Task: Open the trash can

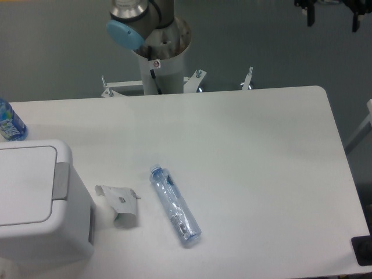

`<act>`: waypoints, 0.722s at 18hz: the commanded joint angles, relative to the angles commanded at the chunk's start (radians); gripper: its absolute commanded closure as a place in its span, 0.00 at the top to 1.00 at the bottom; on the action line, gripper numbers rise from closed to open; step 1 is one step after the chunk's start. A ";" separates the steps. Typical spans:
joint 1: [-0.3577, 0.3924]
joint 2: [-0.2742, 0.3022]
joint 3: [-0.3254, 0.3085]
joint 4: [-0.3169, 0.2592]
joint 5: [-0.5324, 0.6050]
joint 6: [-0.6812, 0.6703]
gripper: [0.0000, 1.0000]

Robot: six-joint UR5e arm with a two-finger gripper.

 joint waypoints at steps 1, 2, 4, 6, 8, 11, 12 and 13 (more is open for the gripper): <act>0.000 0.000 -0.002 0.000 0.000 0.000 1.00; -0.002 0.000 -0.002 0.000 0.000 0.000 1.00; -0.002 0.000 -0.002 0.000 0.000 -0.008 1.00; -0.003 -0.002 0.000 0.000 -0.002 -0.043 1.00; -0.018 -0.005 0.005 0.002 -0.006 -0.104 1.00; -0.084 -0.026 0.015 0.029 -0.005 -0.320 1.00; -0.119 -0.037 0.015 0.064 -0.003 -0.401 1.00; -0.159 -0.046 0.014 0.092 0.000 -0.485 1.00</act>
